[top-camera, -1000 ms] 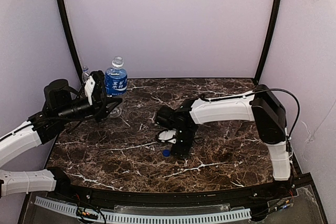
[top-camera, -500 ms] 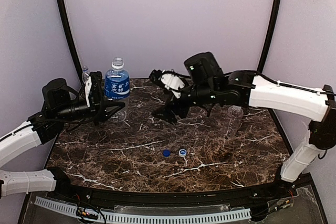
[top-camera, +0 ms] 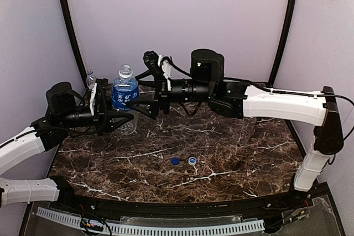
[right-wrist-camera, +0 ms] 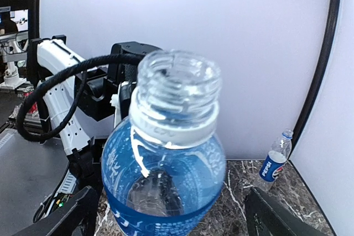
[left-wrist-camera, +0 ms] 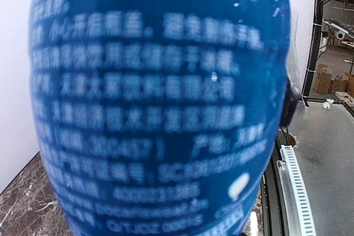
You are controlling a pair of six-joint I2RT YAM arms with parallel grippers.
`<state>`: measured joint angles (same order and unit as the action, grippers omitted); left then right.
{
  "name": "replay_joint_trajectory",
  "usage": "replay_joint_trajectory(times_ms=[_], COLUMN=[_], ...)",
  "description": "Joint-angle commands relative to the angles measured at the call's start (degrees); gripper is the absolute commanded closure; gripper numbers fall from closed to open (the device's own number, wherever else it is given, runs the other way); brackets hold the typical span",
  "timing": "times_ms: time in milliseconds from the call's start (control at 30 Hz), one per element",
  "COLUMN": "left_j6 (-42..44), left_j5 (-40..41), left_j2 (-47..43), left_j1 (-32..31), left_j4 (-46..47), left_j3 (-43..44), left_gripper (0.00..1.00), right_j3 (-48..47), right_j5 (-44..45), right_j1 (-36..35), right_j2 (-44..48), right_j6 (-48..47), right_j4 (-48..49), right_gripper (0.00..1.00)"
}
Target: Unscrew the bottle caps
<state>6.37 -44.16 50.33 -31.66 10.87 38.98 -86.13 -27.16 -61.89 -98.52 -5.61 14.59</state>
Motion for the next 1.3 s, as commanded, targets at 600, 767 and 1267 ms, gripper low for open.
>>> replay_joint_trajectory(times_ms=[600,767,1267], left_j6=[1.3,0.0,-4.8], left_j5=[0.5,2.7,1.8], left_j2=[-0.9,-0.8,1.4], left_j1=[-0.1,0.0,0.0], left_j4=[2.1,3.3,1.3], left_j3=[2.1,4.5,5.6], left_gripper=[0.04,0.01,0.59], right_j3=[4.0,5.7,2.4], right_j5=[7.9,10.2,8.4], right_j1=[-0.7,-1.0,-2.8], right_j2=[2.4,0.6,-3.7], right_j6=[-9.4,-11.6,-14.1], right_j4=[-4.1,-8.4,-9.3], right_gripper=[0.61,0.62,0.62])
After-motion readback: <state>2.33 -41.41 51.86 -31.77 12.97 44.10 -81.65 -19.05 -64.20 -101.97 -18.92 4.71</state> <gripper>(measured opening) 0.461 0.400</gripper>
